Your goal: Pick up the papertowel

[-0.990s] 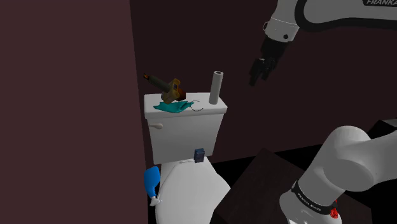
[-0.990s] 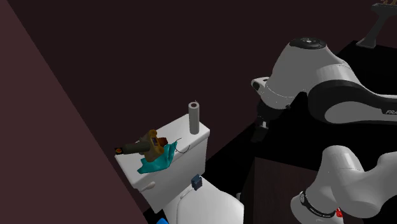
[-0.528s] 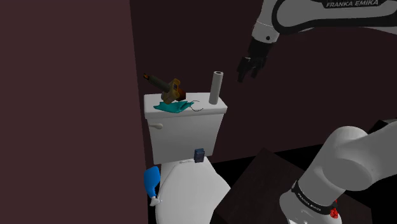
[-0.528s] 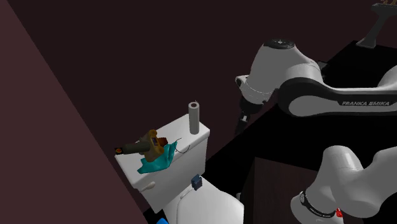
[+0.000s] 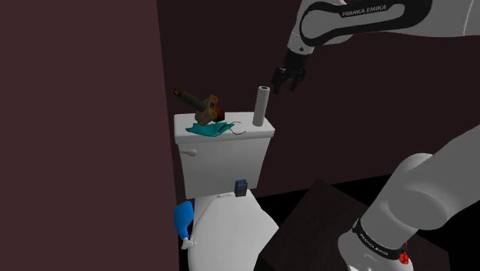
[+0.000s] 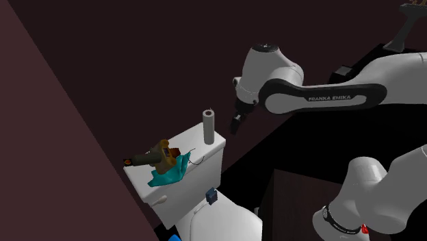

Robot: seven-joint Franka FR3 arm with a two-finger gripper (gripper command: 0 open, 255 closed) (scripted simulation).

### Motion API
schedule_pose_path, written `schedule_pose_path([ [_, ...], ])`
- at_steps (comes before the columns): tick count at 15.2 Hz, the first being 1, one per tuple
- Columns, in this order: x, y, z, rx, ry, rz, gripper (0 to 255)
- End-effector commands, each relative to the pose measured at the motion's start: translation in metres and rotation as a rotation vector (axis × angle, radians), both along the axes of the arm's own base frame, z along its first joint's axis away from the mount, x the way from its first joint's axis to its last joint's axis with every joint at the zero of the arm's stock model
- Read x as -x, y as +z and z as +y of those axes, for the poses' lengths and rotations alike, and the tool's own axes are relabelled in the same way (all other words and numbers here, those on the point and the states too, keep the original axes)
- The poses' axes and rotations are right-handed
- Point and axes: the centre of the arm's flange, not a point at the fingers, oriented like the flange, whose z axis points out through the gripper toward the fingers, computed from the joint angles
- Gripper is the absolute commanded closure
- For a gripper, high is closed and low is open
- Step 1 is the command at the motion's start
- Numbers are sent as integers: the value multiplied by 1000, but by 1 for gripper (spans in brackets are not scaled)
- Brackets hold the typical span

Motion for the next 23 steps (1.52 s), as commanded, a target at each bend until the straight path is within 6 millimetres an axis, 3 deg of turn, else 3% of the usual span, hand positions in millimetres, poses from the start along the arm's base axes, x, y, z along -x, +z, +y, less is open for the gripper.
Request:
schedule_pose_path([
  [1, -23, -3, -11, -3, -24, -8, 0],
  [13, -139, -35, -108, -20, -165, -47, 0],
  [23, -144, -76, -112, -21, -171, -48, 0],
])
